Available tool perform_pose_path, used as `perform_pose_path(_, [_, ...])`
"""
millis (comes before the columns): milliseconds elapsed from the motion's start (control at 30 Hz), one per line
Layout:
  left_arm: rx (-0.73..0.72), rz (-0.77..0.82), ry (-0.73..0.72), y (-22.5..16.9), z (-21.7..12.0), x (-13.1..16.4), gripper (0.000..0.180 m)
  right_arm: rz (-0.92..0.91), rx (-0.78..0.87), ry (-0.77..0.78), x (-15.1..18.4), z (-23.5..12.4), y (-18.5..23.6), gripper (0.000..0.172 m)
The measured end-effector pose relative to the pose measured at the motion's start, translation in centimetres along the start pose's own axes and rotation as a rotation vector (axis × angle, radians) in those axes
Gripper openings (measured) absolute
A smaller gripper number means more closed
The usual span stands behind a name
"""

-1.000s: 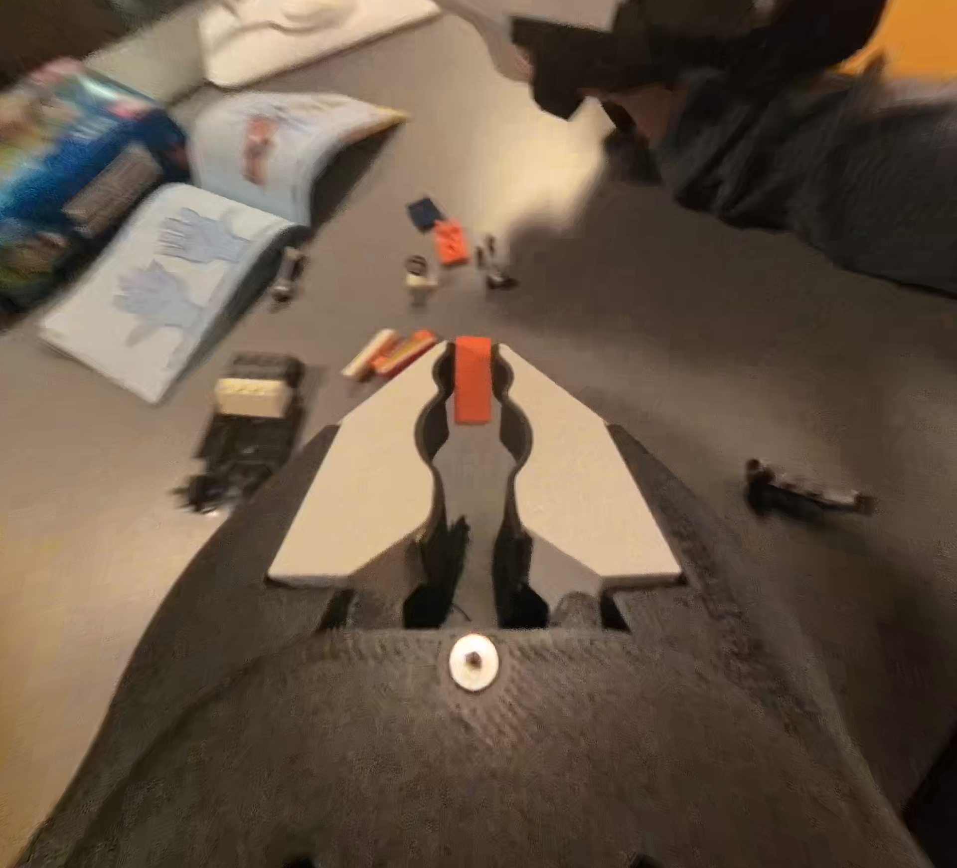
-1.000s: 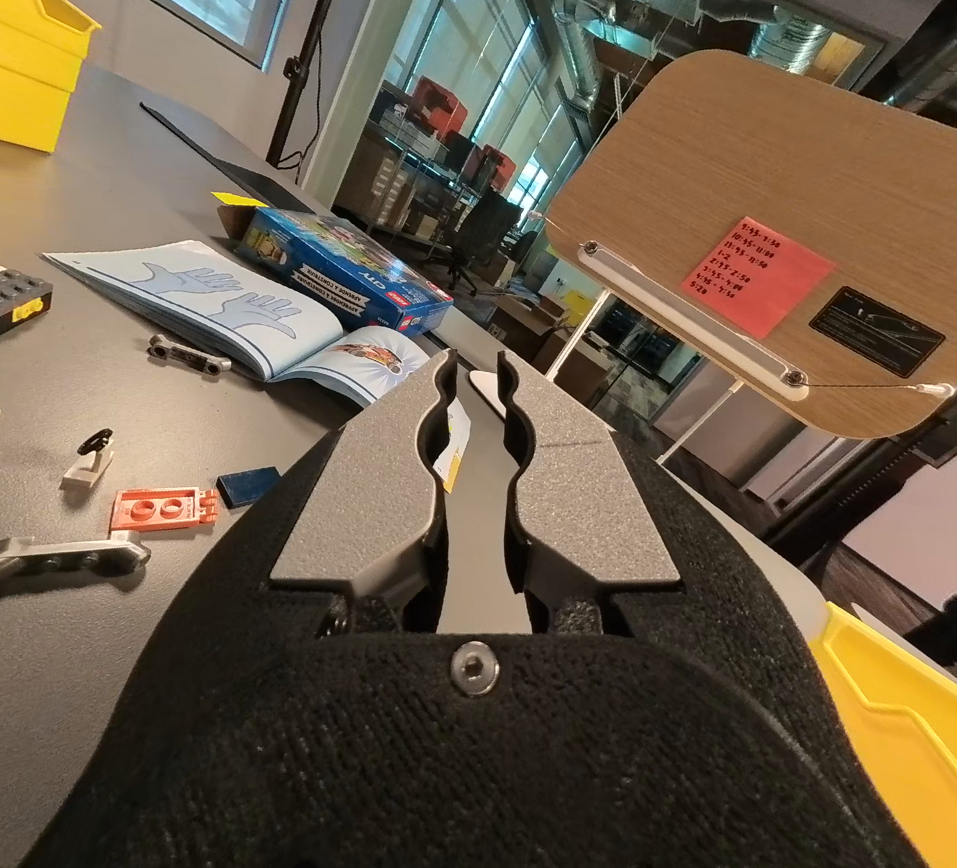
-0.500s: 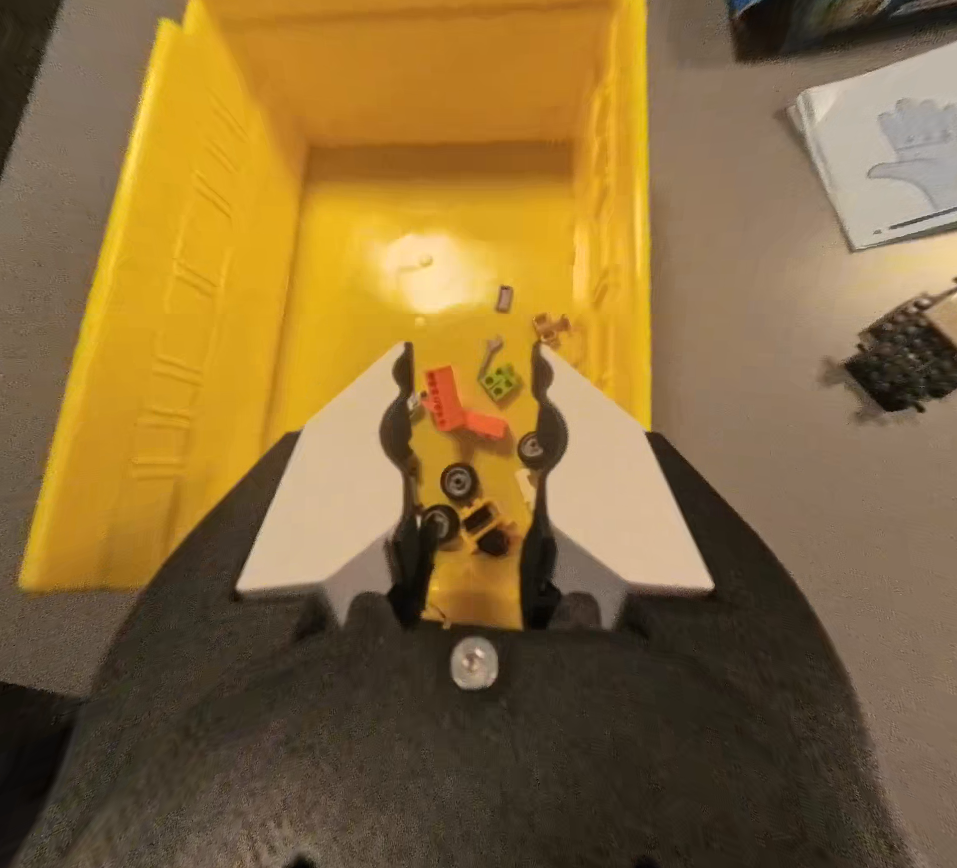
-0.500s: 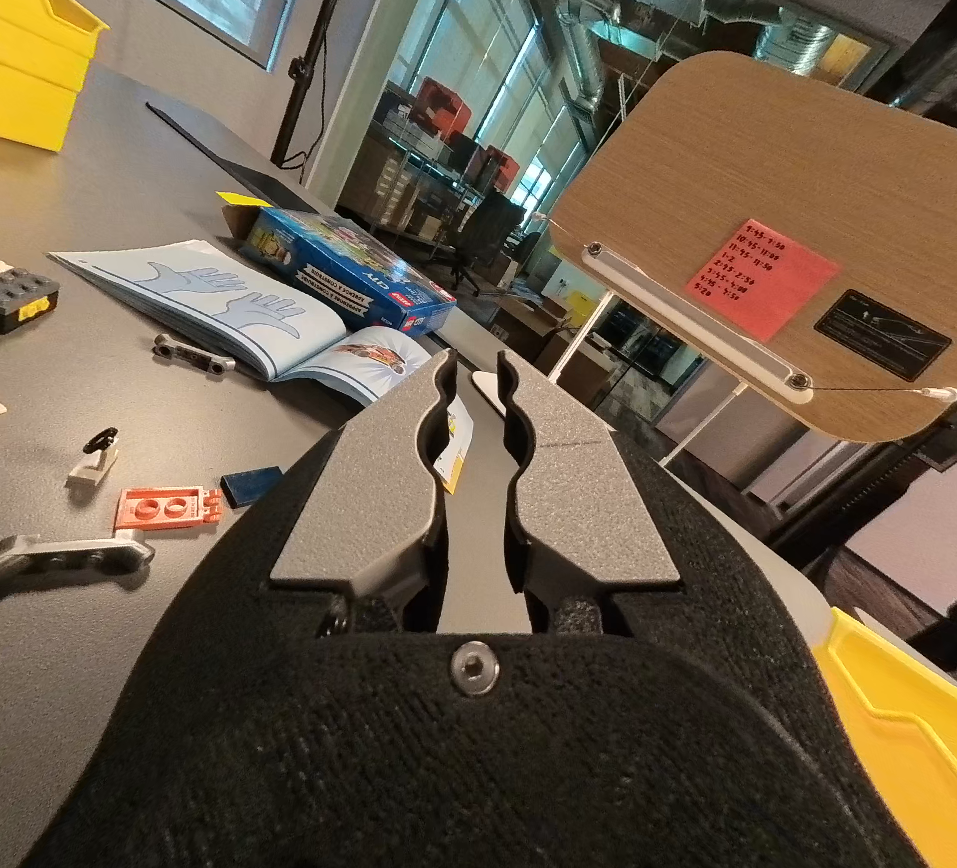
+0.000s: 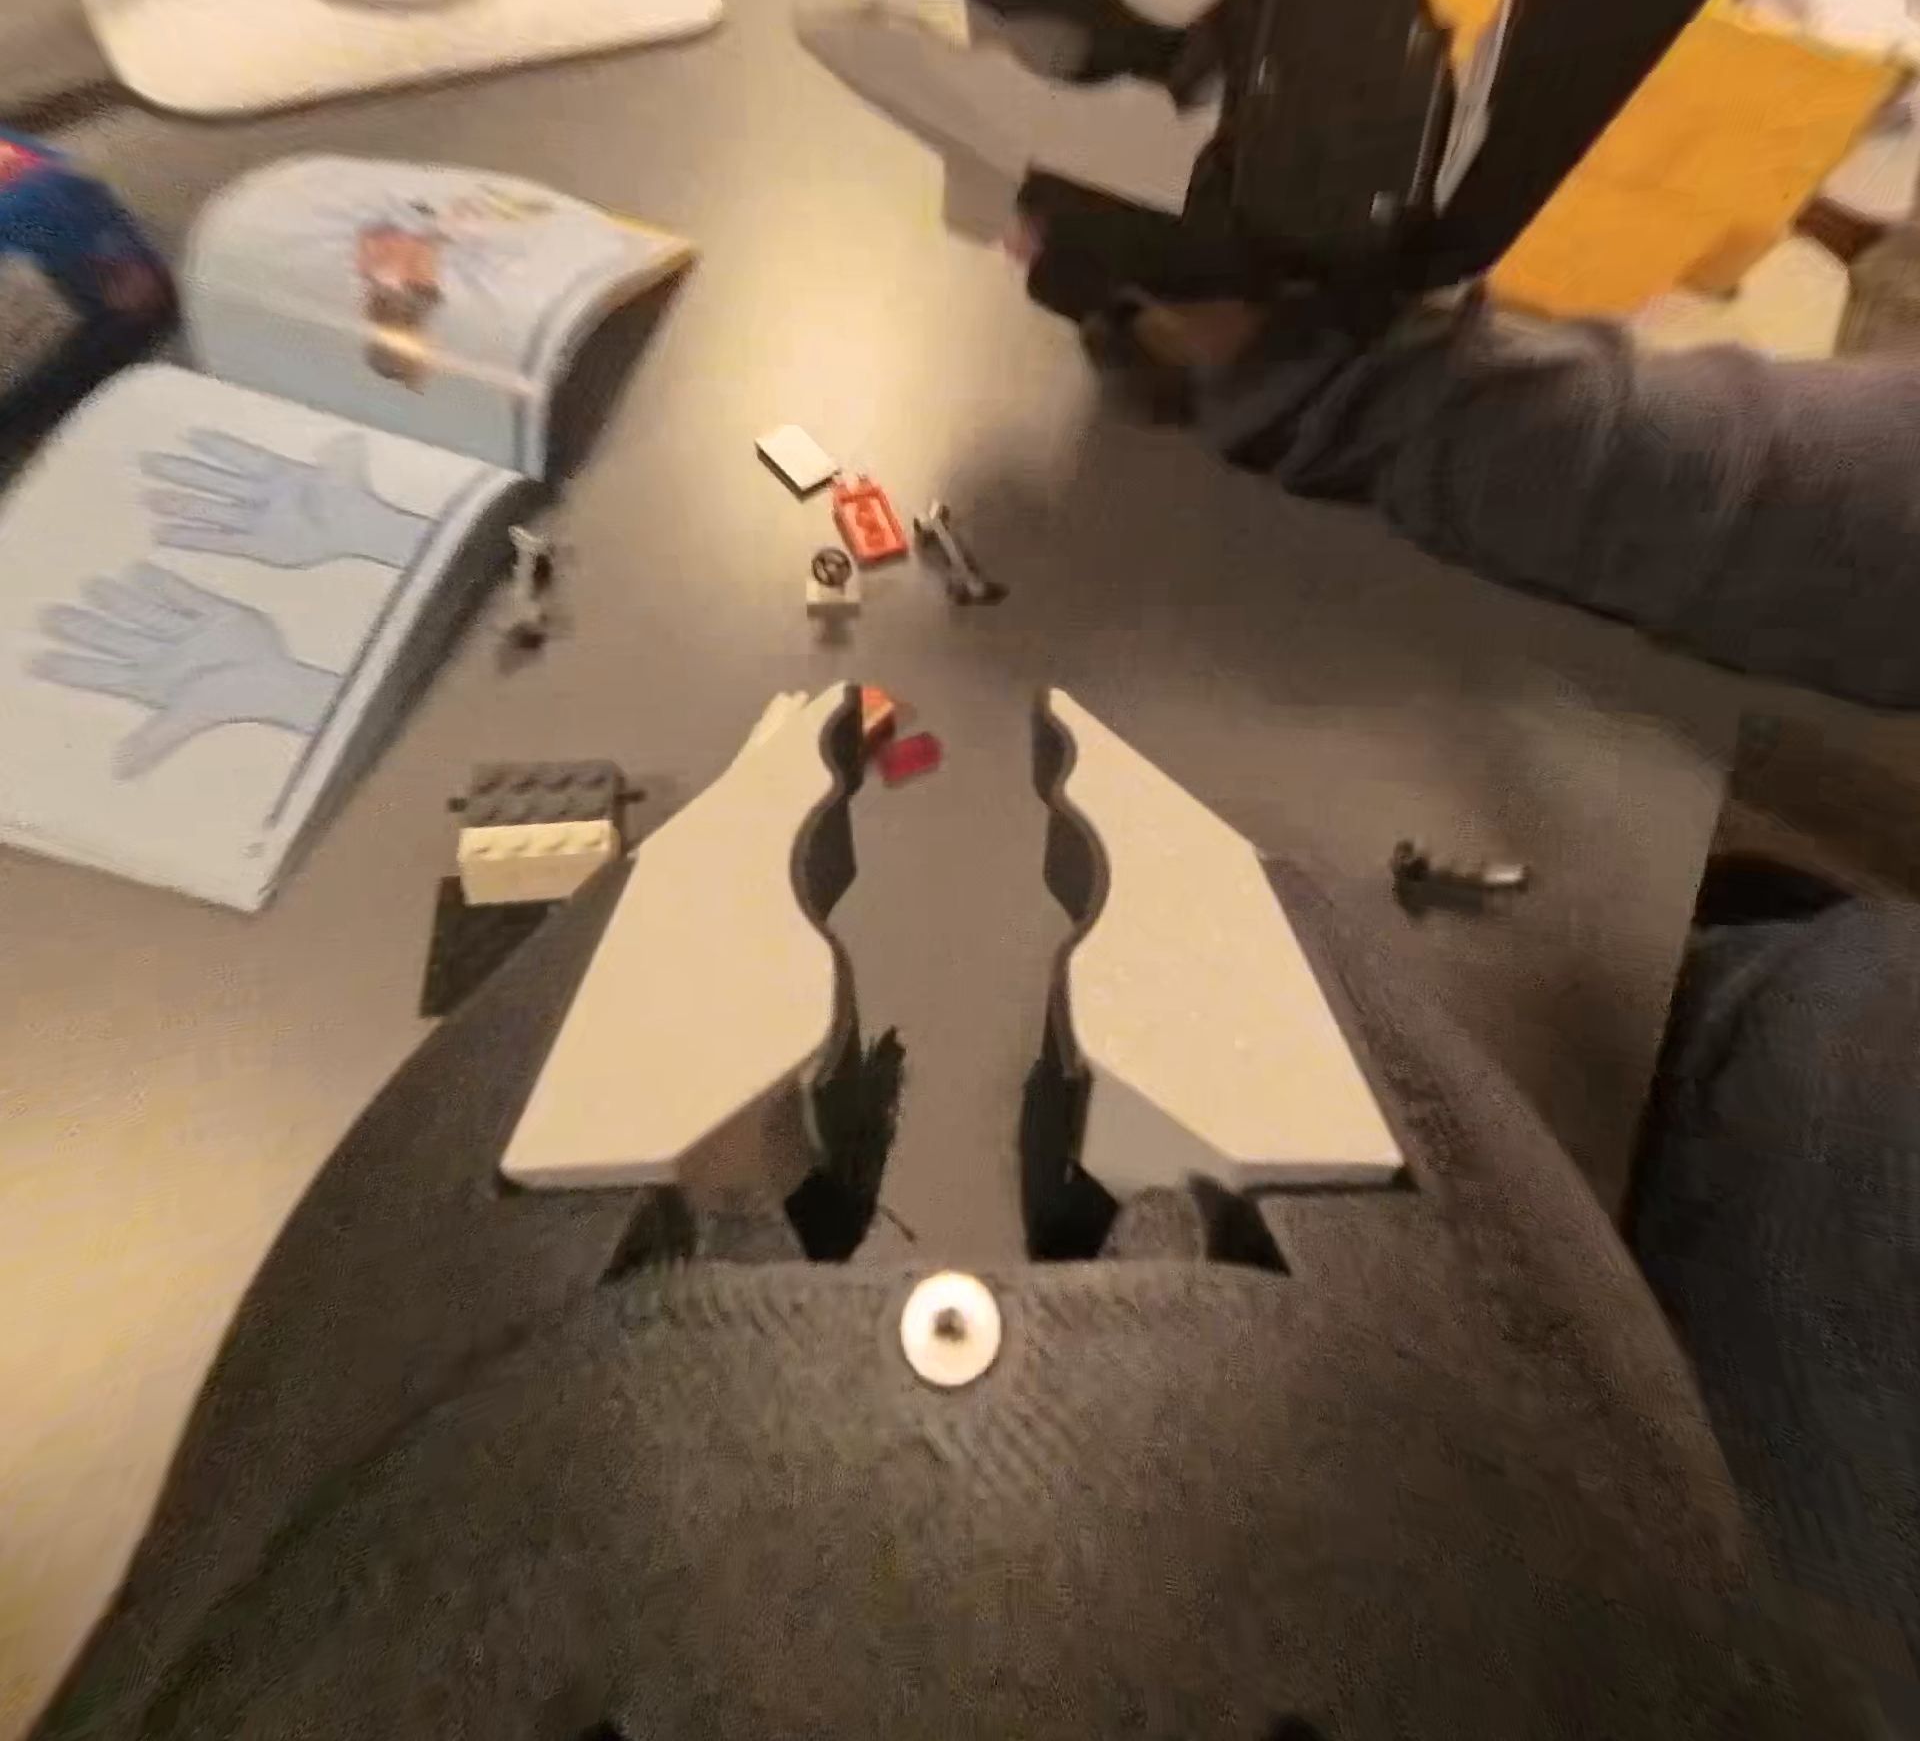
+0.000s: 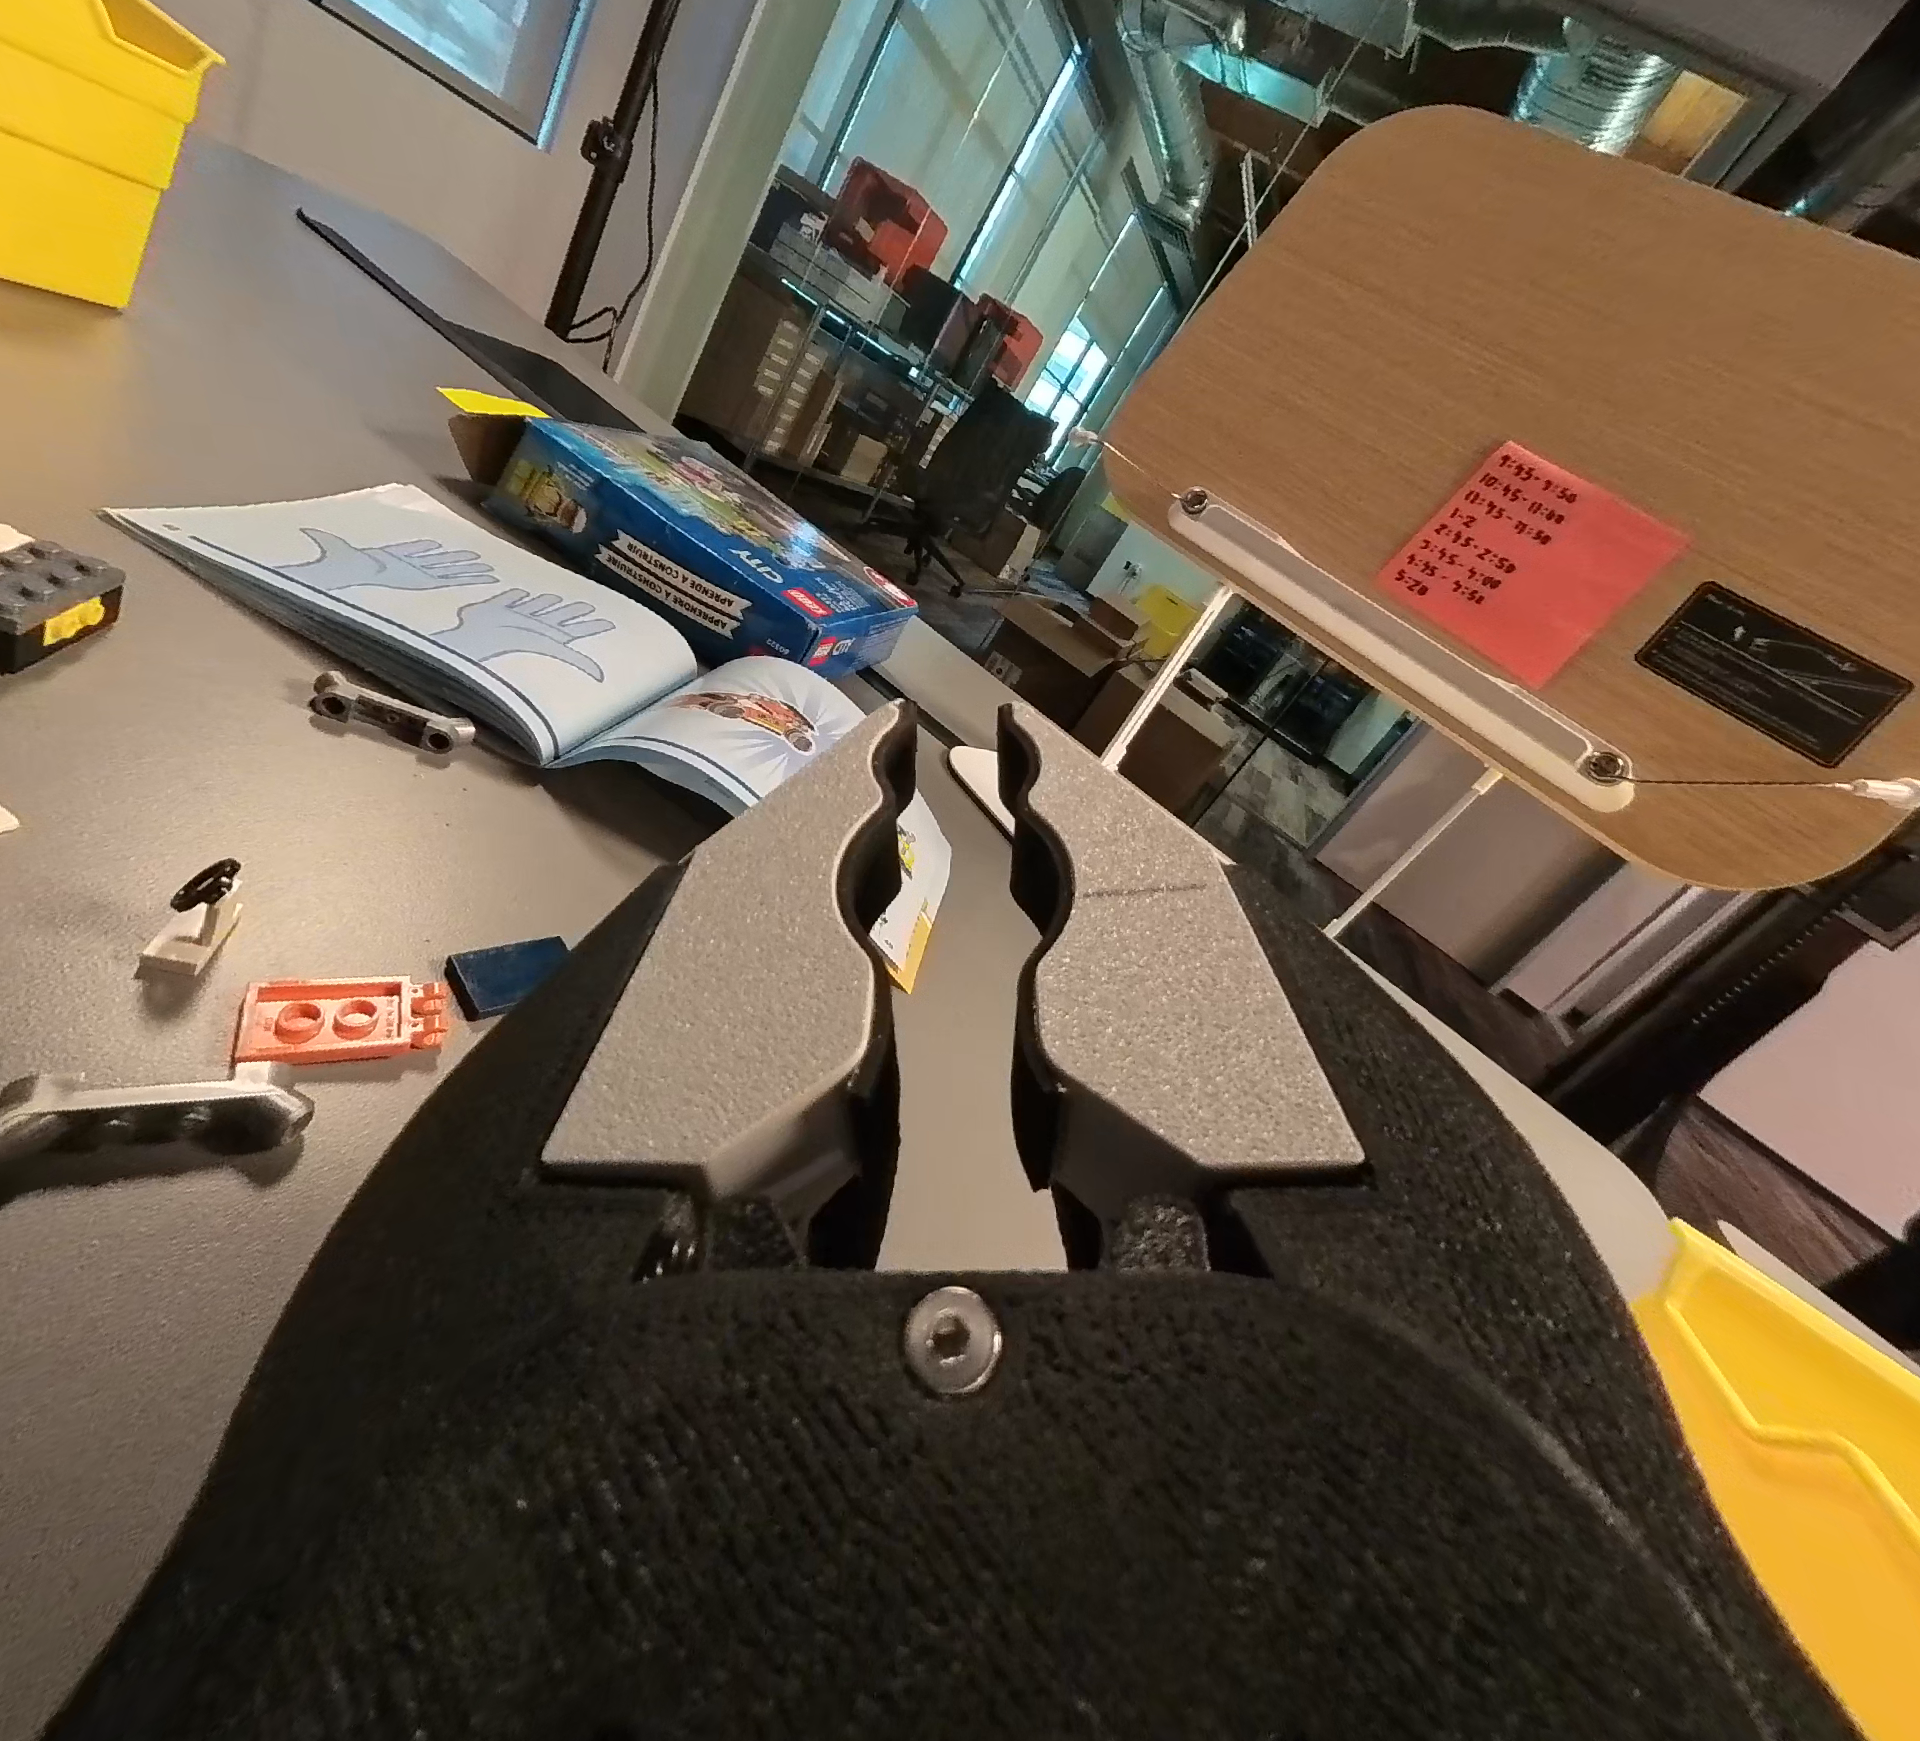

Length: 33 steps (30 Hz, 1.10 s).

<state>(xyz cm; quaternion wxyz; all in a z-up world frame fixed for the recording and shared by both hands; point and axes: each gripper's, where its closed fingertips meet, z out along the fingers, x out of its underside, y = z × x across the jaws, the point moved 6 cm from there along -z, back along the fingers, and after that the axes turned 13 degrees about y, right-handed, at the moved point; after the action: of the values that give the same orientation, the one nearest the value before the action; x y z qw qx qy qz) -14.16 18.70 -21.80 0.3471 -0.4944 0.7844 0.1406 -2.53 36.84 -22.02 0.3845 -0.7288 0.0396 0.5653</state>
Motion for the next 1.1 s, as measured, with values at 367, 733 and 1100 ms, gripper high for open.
perform_pose_path(367, [0.057,0.299,0.231,2.7,6.0,1.0,0.017,-0.001,-0.01,-0.003,0.0,0.0,0.1,0.014])
perform_pose_path(733, [0.115,0.252,0.289,4.0,5.4,1.2,0.017,-0.007,-0.018,-0.002,-0.1,0.1,0.2,0.014])
perform_pose_path(1100, [0.042,0.3,0.063,3.3,2.7,-1.0,0.0,-0.014,-0.022,0.0,0.0,0.2,0.3,0.014])
